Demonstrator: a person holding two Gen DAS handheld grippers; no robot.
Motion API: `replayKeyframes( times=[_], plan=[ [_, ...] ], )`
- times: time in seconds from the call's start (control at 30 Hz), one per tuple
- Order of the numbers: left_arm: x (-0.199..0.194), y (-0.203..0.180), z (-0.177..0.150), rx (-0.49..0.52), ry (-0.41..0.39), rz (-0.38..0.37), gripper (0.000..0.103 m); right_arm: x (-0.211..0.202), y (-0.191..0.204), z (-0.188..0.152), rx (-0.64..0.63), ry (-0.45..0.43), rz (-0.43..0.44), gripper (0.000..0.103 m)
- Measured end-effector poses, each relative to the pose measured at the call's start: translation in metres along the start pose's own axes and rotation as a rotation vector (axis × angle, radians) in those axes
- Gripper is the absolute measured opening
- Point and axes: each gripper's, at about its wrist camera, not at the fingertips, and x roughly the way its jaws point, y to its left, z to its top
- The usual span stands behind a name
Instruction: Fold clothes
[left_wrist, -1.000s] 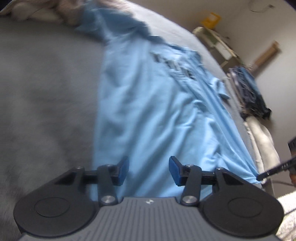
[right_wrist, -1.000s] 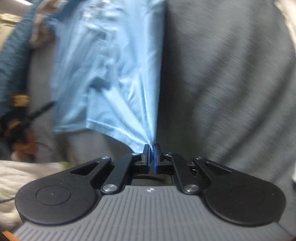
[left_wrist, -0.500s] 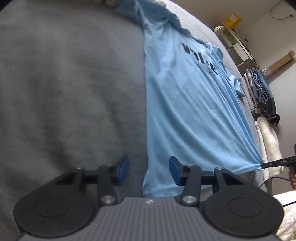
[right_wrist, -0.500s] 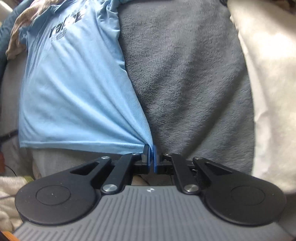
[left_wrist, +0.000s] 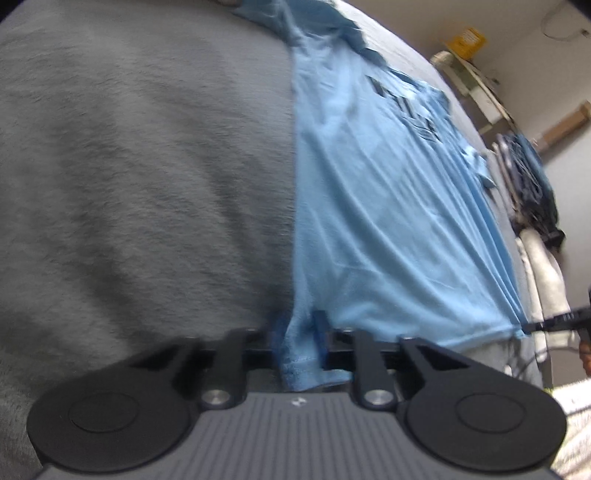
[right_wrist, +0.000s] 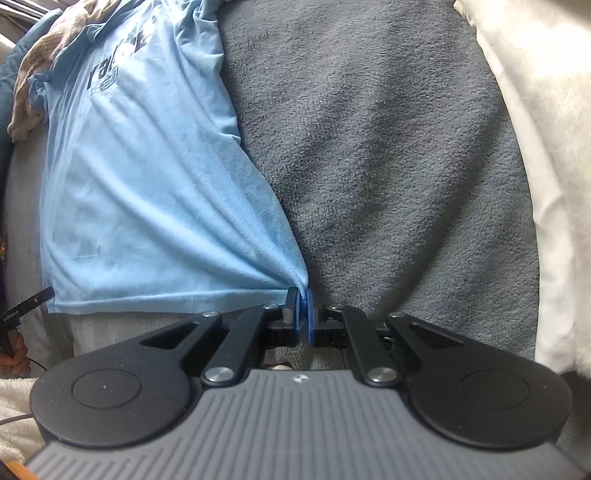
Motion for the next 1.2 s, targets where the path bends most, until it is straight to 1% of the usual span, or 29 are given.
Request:
replayKeyframes(
  times=[0.03,0.1,0.13,0.2,0.23,0.27,0.3,0.33,0.37,0.47,0.5,0.57,0.67,0.77,0.9,1.07,1.13,1.2],
  plan=[
    [-0.007,0.000,0.001,-0.012,-0.016,-0.008,0.005,-0.003,0.001,0.000,-0.009,-0.006,0.002,0.002],
    [-0.022,0.000,0.004,-0.035,-0.047,-0.024,0.003,-0.009,0.004,0.002,-0.027,-0.019,0.009,0.002],
    [-0.030,-0.001,0.006,-0.046,-0.063,-0.032,0.003,-0.016,0.008,0.002,-0.053,-0.025,0.029,0.002],
    [-0.046,0.000,0.009,-0.068,-0.096,-0.046,0.003,-0.034,0.021,0.001,-0.157,-0.046,0.069,0.002],
    [-0.059,0.003,0.011,-0.075,-0.114,-0.040,0.003,-0.043,0.028,0.000,-0.208,-0.055,0.089,0.002],
    [-0.068,0.006,0.012,-0.073,-0.119,-0.017,0.003,-0.050,0.034,-0.001,-0.249,-0.053,0.108,0.002],
    [-0.071,0.009,0.011,-0.066,-0.107,0.020,0.003,-0.051,0.037,-0.001,-0.271,-0.038,0.124,0.002],
    [-0.067,0.012,0.008,-0.061,-0.076,0.060,0.003,-0.052,0.040,-0.002,-0.291,-0.021,0.135,0.002],
    [-0.063,0.016,0.004,-0.059,-0.043,0.096,0.003,-0.045,0.040,-0.005,-0.301,0.009,0.119,0.002],
    [-0.038,0.028,-0.010,-0.085,0.062,0.159,0.003,-0.019,0.038,-0.007,-0.303,0.093,0.070,0.002],
    [-0.034,0.028,-0.013,-0.078,0.072,0.175,0.003,-0.015,0.038,-0.006,-0.302,0.097,0.070,0.002],
    [-0.038,0.028,-0.013,-0.058,0.062,0.193,0.003,-0.009,0.038,-0.003,-0.302,0.104,0.072,0.002],
    [-0.053,0.025,-0.011,-0.023,0.033,0.224,0.003,-0.020,0.049,-0.004,-0.369,0.102,0.089,0.002],
    [-0.053,0.020,-0.013,0.000,0.069,0.242,0.003,-0.022,0.050,-0.006,-0.387,0.124,0.079,0.002],
    [-0.037,0.011,-0.019,0.064,0.120,0.266,0.003,-0.012,0.046,-0.010,-0.394,0.157,0.050,0.002],
    [-0.039,0.009,-0.020,0.059,0.114,0.254,0.003,-0.011,0.049,-0.016,-0.437,0.186,-0.007,0.002],
    [-0.045,0.007,-0.022,0.066,0.107,0.240,0.003,-0.017,0.048,-0.018,-0.439,0.180,-0.016,0.002],
    [-0.043,0.006,-0.022,0.077,0.113,0.242,0.003,-0.021,0.044,-0.017,-0.432,0.173,-0.022,0.002]
  ],
)
